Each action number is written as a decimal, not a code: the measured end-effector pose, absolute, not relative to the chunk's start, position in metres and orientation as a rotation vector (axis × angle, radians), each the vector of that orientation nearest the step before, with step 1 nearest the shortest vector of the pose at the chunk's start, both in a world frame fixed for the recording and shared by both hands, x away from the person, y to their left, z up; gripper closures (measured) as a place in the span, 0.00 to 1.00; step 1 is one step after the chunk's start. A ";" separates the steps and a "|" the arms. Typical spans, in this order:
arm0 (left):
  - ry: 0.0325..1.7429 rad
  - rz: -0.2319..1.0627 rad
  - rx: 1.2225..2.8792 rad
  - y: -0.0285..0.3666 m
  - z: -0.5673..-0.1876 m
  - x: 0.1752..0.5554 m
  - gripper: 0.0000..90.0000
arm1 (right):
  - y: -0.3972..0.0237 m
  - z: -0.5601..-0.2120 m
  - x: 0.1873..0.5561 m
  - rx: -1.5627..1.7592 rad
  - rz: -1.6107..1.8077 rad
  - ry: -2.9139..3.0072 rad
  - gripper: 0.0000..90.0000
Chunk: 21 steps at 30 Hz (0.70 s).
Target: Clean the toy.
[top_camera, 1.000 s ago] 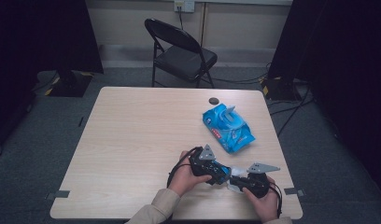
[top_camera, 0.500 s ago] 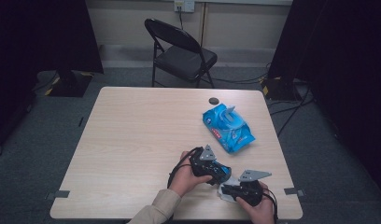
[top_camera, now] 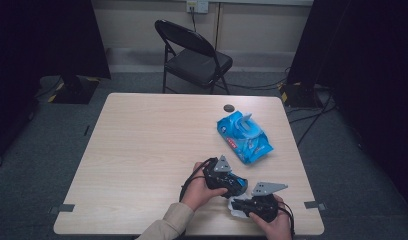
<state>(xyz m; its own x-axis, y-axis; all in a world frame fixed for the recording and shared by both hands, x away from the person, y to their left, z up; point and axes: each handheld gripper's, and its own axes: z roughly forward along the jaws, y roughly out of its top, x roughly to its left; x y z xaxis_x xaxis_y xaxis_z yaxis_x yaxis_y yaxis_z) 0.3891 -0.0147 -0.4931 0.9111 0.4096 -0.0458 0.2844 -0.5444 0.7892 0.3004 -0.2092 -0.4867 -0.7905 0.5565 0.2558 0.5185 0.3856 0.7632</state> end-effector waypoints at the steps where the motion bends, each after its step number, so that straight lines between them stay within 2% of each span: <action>1: 0.493 0.179 2.181 -0.015 -0.493 0.389 0.16 | -0.210 -0.484 0.300 0.997 1.401 2.574 0.96; 10: 0.491 0.180 2.182 -0.015 -0.493 0.389 0.16 | -0.232 -0.461 0.305 1.027 1.483 2.439 0.96; 21: 0.496 0.173 2.180 -0.016 -0.493 0.389 0.17 | -0.261 -0.452 0.326 1.155 1.496 2.256 0.96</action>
